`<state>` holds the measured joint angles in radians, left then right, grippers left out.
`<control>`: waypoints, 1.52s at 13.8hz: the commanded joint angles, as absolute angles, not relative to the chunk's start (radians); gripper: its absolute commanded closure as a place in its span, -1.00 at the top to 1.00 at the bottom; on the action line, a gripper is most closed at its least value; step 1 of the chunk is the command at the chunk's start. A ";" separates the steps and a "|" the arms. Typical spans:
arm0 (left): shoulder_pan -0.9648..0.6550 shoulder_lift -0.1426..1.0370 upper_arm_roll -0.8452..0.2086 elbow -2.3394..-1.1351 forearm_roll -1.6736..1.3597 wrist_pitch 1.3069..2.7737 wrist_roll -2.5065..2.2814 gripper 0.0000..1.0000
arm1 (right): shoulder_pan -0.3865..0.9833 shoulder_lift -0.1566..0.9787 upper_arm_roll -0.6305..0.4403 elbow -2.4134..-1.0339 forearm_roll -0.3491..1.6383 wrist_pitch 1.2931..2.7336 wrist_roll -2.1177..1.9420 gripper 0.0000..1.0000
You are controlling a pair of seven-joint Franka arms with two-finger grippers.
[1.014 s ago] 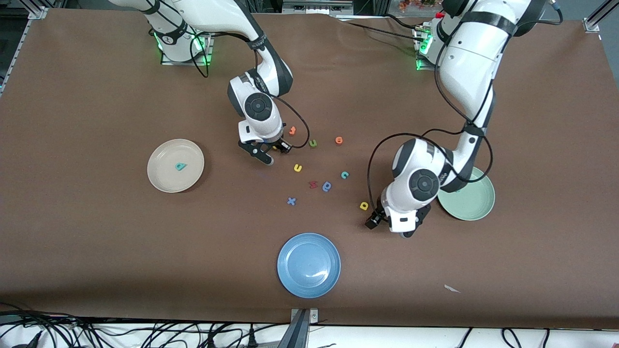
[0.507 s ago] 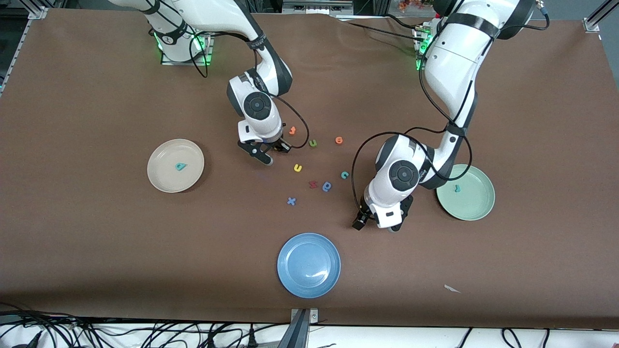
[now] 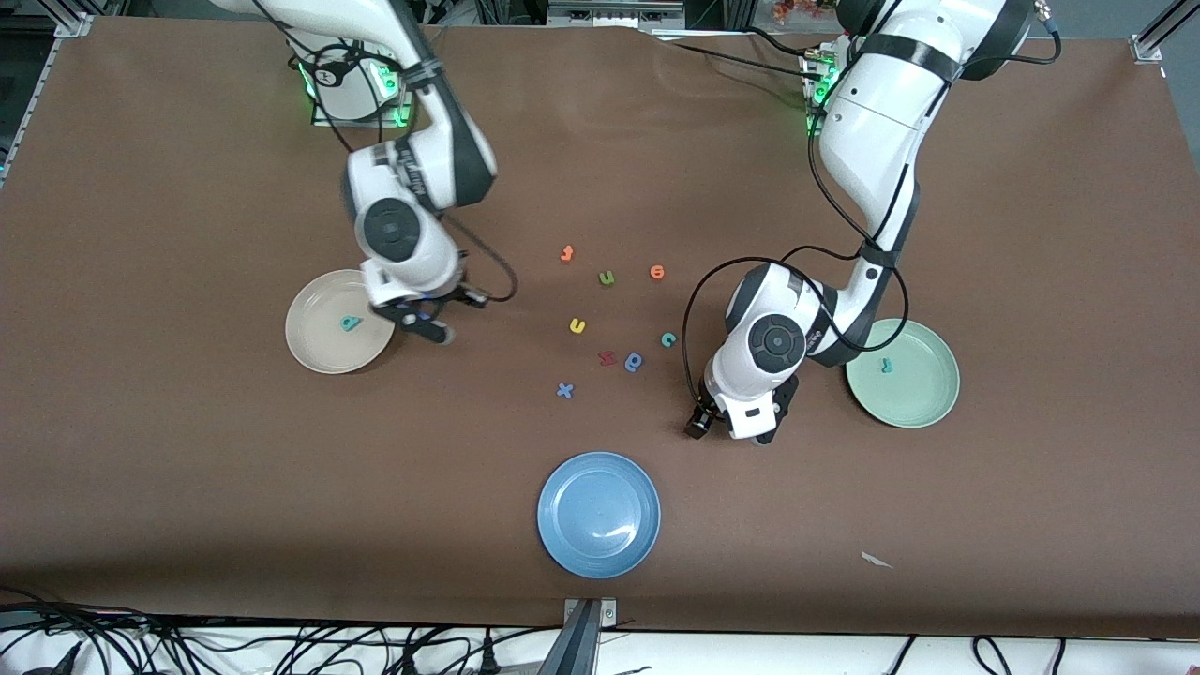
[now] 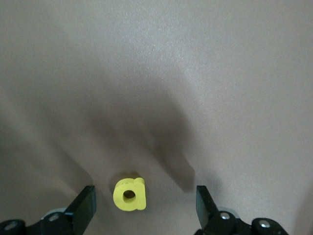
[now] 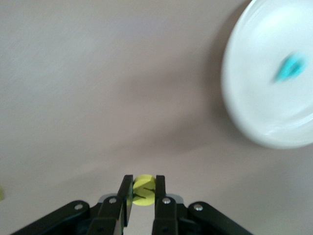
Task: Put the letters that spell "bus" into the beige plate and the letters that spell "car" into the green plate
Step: 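Carry the s to the beige plate while the left gripper grasps the a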
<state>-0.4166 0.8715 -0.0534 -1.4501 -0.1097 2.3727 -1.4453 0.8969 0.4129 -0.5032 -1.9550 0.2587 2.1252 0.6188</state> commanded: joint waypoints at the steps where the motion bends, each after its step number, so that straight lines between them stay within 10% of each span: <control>1: -0.431 0.864 -0.041 -1.453 -0.083 2.342 -1.471 0.49 | 0.901 0.414 -0.618 -1.999 0.270 2.114 0.374 -0.73; 21: -0.423 0.859 -0.043 -1.450 -0.046 2.293 -1.439 -0.52 | 0.726 0.498 -0.655 -2.086 0.285 2.212 0.034 -0.72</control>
<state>-0.4208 0.8596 -0.0501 -1.4464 -0.0749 2.3037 -1.4451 0.7309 0.4885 -0.6545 -2.0795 0.2603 2.1953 0.0542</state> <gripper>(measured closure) 0.714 0.784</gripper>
